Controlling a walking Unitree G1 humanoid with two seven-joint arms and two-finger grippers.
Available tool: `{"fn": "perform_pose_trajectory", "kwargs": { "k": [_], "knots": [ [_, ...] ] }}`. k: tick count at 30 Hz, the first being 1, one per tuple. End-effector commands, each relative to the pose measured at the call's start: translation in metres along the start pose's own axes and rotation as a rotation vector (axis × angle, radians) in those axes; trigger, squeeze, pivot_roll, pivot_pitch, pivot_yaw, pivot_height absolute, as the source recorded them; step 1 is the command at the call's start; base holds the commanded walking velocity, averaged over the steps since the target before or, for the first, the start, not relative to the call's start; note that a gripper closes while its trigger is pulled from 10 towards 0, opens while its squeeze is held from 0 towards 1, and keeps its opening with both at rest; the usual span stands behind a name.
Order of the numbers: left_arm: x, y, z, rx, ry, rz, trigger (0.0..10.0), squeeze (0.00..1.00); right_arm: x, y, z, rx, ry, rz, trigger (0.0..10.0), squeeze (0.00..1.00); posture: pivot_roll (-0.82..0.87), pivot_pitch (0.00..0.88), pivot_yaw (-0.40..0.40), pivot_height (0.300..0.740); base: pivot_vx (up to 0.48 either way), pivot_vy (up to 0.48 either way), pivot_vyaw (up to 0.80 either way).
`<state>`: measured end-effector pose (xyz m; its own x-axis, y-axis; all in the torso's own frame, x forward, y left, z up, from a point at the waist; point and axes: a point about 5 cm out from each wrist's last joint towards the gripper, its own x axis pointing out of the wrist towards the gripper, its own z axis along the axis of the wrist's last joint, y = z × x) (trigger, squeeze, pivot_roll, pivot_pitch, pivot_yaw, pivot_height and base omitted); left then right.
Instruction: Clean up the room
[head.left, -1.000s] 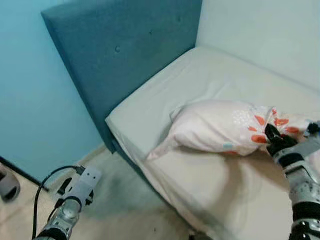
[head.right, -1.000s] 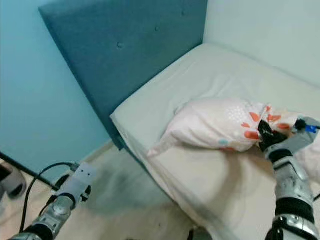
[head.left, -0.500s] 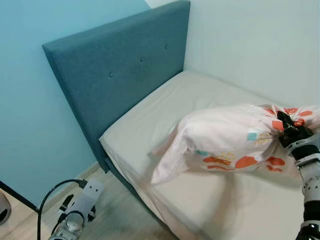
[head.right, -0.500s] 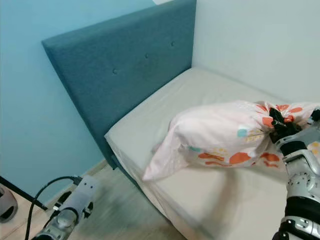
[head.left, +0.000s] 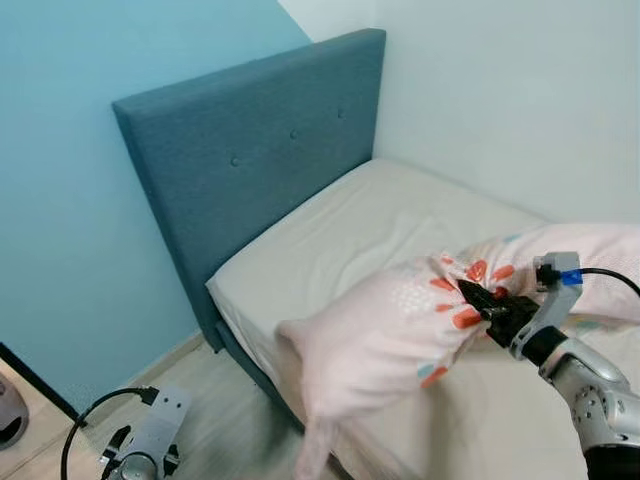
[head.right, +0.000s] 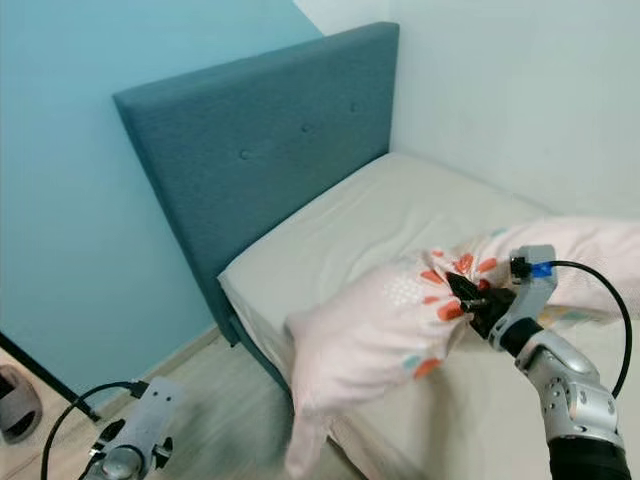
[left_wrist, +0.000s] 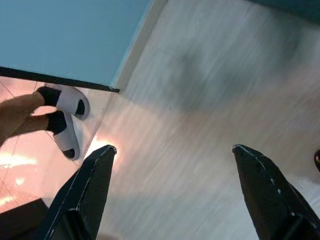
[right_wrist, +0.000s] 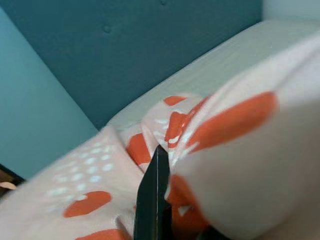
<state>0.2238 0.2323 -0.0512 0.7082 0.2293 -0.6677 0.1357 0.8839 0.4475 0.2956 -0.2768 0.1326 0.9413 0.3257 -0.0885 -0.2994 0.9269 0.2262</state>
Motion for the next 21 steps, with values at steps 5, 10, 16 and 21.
{"fn": "perform_pose_trajectory", "kwargs": {
  "k": [5,10,16,21],
  "knots": [
    [-0.004,-0.008,-0.014,0.003,0.048,-0.046,10.0,0.0,0.0,0.0,0.014,-0.01,-0.071,-0.045,10.0,0.0,0.0,0.0,0.002,0.74,0.052,0.0,0.0],
    [-0.004,-0.01,-0.014,0.002,0.049,-0.052,10.0,0.0,0.003,0.005,0.01,-0.044,-0.051,-0.028,10.0,0.0,0.01,0.0,0.001,0.74,0.288,0.0,0.32],
    [-0.004,-0.015,-0.013,0.002,0.047,-0.069,10.0,0.0,0.012,0.023,0.008,-0.069,-0.054,0.062,10.0,0.0,0.01,0.0,0.001,0.74,0.336,0.0,0.8],
    [-0.005,-0.018,-0.014,0.014,0.049,-0.079,10.0,0.0,0.015,0.033,0.008,-0.068,-0.059,0.131,10.0,0.0,0.02,0.0,0.0,0.74,0.36,0.0,0.8]
  ]
}}
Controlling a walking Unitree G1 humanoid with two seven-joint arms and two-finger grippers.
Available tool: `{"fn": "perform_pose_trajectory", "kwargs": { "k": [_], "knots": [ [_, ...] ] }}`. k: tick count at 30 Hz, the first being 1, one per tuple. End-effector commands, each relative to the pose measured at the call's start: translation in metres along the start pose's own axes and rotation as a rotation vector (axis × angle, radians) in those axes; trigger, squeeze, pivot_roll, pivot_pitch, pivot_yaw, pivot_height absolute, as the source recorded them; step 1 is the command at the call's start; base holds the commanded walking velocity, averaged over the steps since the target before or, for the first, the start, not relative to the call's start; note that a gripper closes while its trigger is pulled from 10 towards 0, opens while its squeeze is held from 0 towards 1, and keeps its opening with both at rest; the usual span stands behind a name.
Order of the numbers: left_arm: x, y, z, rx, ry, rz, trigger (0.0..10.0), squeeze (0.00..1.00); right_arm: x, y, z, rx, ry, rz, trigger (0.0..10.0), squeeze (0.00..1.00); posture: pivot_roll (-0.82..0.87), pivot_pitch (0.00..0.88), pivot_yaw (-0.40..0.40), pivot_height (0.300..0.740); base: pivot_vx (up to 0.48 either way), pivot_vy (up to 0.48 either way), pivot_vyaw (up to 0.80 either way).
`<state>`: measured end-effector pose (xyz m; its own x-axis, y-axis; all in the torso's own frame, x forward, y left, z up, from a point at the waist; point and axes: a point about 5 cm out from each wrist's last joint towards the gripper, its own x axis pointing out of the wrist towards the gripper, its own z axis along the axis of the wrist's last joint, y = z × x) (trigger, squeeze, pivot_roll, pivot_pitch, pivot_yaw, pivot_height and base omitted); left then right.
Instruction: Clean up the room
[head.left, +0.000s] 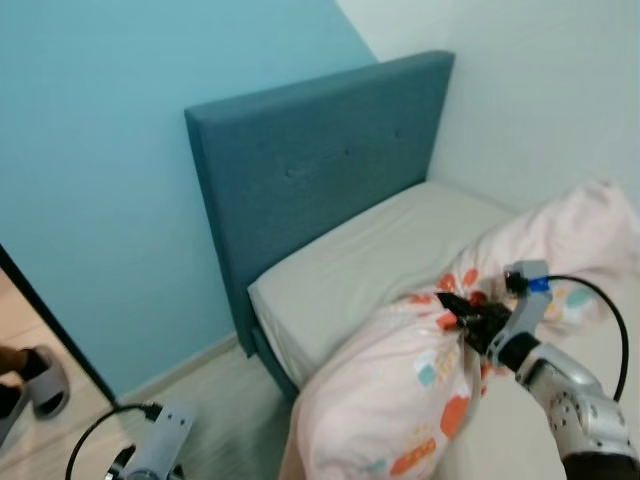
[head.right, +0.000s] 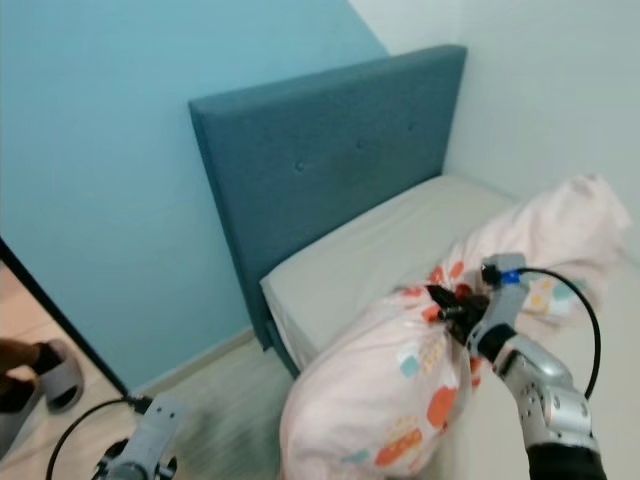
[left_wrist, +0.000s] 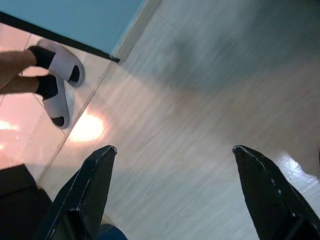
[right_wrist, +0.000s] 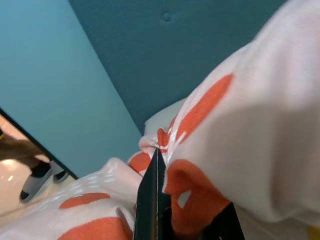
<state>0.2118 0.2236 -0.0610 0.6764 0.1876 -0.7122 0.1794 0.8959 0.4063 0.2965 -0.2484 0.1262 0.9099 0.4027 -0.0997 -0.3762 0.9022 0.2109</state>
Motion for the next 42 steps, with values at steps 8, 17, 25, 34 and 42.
{"fn": "perform_pose_trajectory", "kwargs": {
  "k": [8,17,25,34,42],
  "knots": [
    [-0.001,-0.003,-0.006,0.023,0.02,-0.021,10.0,0.0,0.007,0.012,0.016,-0.036,-0.087,0.057,10.0,0.0,0.02,0.0,0.006,0.74,0.37,0.0,0.8],
    [-0.001,-0.003,-0.003,0.024,0.007,-0.028,10.0,0.0,0.003,-0.014,0.019,-0.02,-0.122,-0.17,10.0,0.0,0.02,0.0,0.009,0.74,0.289,0.0,0.62],
    [0.0,-0.003,0.0,0.033,-0.006,-0.041,10.0,0.0,-0.004,-0.036,0.025,-0.019,-0.145,-0.356,10.0,0.0,0.02,0.0,0.012,0.74,0.0,0.0,0.0],
    [0.0,-0.005,0.003,0.032,-0.011,-0.039,10.0,0.0,0.002,-0.035,0.019,0.004,-0.13,-0.385,10.0,0.0,0.02,0.0,0.008,0.74,0.0,0.0,-0.37],
    [0.0,-0.007,0.003,0.036,-0.014,-0.042,10.0,0.0,0.013,-0.024,0.008,0.021,-0.109,-0.37,10.0,0.0,0.02,0.0,0.004,0.74,0.132,0.0,0.0]
  ]
}}
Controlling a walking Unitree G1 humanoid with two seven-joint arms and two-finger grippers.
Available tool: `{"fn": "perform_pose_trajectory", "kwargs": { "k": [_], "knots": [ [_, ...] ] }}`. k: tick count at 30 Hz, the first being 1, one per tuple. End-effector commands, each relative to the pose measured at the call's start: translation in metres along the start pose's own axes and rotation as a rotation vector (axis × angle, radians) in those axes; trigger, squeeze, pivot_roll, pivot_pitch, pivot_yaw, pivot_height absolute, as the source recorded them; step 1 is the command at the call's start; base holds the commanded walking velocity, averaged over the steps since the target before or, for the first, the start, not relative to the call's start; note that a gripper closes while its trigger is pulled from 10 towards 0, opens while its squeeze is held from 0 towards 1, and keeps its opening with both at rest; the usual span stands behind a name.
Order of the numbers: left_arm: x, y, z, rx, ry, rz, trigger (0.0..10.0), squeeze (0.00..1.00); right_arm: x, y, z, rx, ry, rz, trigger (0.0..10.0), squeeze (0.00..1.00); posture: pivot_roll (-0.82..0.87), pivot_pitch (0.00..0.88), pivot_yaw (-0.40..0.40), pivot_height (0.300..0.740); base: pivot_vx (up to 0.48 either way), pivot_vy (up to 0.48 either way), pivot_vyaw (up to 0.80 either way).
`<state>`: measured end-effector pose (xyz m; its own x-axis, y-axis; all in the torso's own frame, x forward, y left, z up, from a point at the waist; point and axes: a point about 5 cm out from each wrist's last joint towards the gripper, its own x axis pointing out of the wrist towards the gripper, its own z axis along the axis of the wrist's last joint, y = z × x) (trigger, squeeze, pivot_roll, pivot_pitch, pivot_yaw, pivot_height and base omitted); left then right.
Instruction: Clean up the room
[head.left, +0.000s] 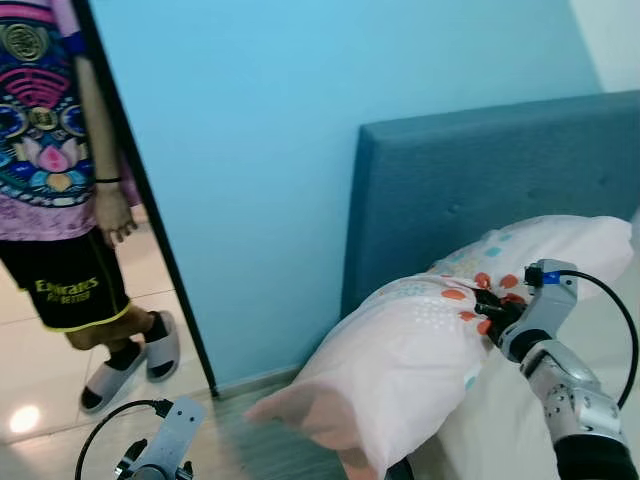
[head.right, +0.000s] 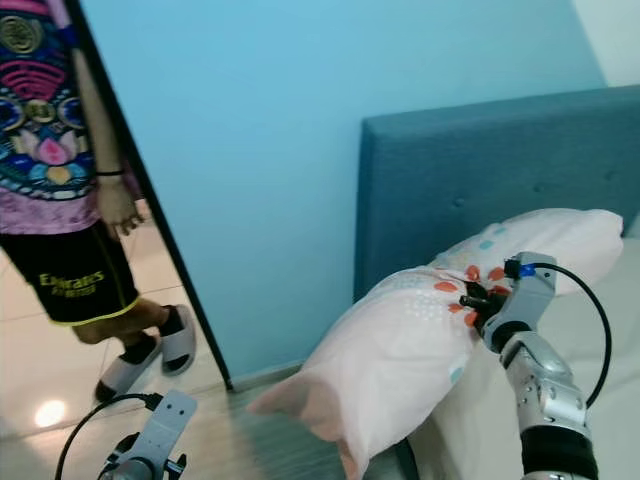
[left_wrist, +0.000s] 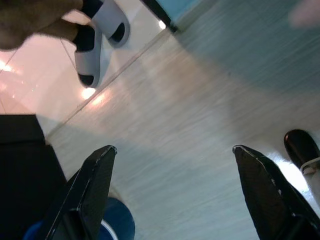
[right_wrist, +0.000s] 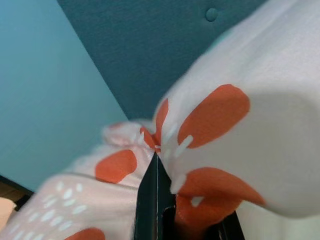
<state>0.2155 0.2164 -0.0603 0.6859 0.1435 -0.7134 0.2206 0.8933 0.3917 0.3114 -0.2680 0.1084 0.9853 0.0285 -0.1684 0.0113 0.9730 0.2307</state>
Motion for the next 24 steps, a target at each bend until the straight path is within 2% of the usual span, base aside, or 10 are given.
{"fn": "perform_pose_trajectory", "kwargs": {
  "k": [1,10,24],
  "knots": [
    [-0.001,-0.0019,-0.0043,0.015,0.013,-0.005,10.0,0.0,0.005,0.0097,0.0168,-0.034,-0.094,0.027,10.0,0.0,0.02,0.0,0.004,0.74,0.27,0.0,0.0],
    [-0.0019,-0.0035,-0.0077,0.021,0.02,-0.007,10.0,0.0,0.0062,0.0082,0.0195,-0.026,-0.105,0.017,10.0,0.0,0.02,0.0,0.002,0.74,0.327,0.0,0.0],
    [-0.0026,-0.0046,-0.0094,0.041,0.02,-0.006,10.0,0.0,0.0062,0.0104,0.0218,-0.025,-0.12,0.032,10.0,0.0,0.01,0.0,0.0,0.74,0.449,0.0,0.0]
  ]
}}
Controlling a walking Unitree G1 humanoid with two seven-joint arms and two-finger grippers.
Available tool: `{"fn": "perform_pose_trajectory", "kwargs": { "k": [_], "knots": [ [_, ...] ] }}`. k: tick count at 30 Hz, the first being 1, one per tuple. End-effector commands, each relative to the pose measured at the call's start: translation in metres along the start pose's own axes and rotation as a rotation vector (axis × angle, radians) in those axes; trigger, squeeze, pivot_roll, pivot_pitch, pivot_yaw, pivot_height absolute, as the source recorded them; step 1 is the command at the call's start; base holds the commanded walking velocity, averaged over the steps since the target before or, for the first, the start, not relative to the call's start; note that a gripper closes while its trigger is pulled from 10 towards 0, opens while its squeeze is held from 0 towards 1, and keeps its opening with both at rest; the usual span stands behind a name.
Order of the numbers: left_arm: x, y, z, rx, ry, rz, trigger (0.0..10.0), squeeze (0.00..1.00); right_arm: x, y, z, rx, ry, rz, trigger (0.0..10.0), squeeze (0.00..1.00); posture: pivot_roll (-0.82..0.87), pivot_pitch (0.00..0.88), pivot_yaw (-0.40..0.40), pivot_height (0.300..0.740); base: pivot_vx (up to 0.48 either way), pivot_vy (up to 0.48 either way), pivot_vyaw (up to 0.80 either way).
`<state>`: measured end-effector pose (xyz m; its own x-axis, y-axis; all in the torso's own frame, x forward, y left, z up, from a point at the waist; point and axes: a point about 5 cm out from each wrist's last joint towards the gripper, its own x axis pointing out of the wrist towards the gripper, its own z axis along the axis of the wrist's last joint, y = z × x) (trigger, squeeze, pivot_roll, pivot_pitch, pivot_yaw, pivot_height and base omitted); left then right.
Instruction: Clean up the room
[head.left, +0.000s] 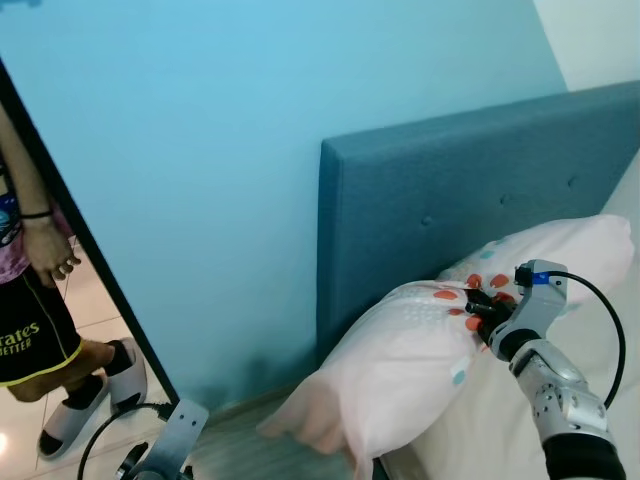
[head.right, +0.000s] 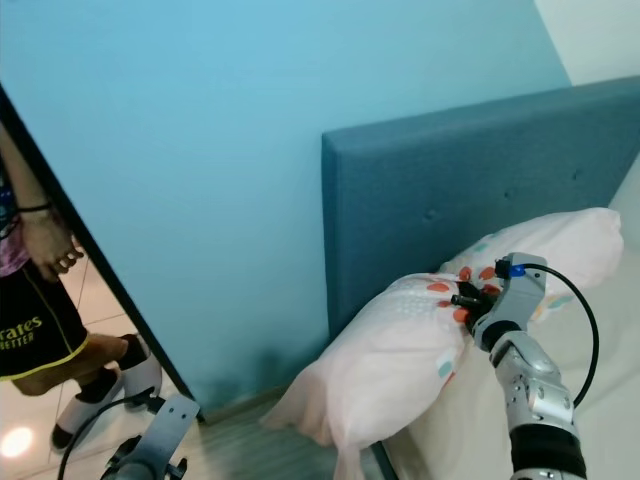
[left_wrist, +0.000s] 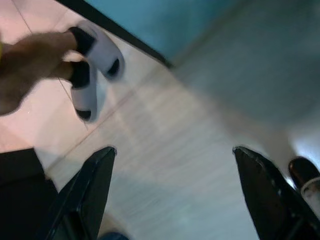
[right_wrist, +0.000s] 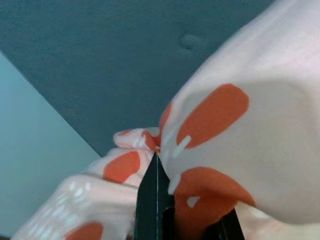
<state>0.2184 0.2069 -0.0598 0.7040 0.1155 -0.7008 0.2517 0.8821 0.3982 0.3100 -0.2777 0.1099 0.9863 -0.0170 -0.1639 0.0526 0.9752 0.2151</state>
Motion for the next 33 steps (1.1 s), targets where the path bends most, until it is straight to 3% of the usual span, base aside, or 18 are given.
{"fn": "perform_pose_trajectory", "kwargs": {
  "k": [1,10,15,29,33],
  "knots": [
    [-0.004,0.002,-0.016,0.012,0.054,0.009,10.0,0.0,0.008,0.02,0.018,-0.013,-0.106,0.08,10.0,0.0,0.01,0.0,0.0,0.74,0.472,0.0,0.0],
    [-0.004,0.002,-0.017,0.007,0.053,0.01,10.0,0.0,0.008,0.024,0.018,-0.013,-0.104,0.101,10.0,0.0,0.02,0.0,-0.002,0.74,0.447,0.0,0.0],
    [-0.004,-0.001,-0.019,-0.001,0.064,0.001,10.0,0.0,0.007,0.02,0.019,-0.015,-0.109,0.085,10.0,0.0,0.02,0.0,-0.001,0.74,0.0,-0.048,0.0],
    [-0.005,-0.005,-0.02,-0.005,0.068,-0.02,10.0,0.0,0.005,0.01,0.025,-0.022,-0.127,0.044,10.0,0.0,0.01,0.0,-0.002,0.74,0.0,-0.471,0.0],
    [-0.006,-0.004,-0.023,-0.017,0.08,0.01,10.0,0.0,0.006,0.012,0.024,-0.02,-0.127,0.05,10.0,0.0,0.02,0.0,-0.004,0.74,0.0,0.0,0.0]
  ]
}}
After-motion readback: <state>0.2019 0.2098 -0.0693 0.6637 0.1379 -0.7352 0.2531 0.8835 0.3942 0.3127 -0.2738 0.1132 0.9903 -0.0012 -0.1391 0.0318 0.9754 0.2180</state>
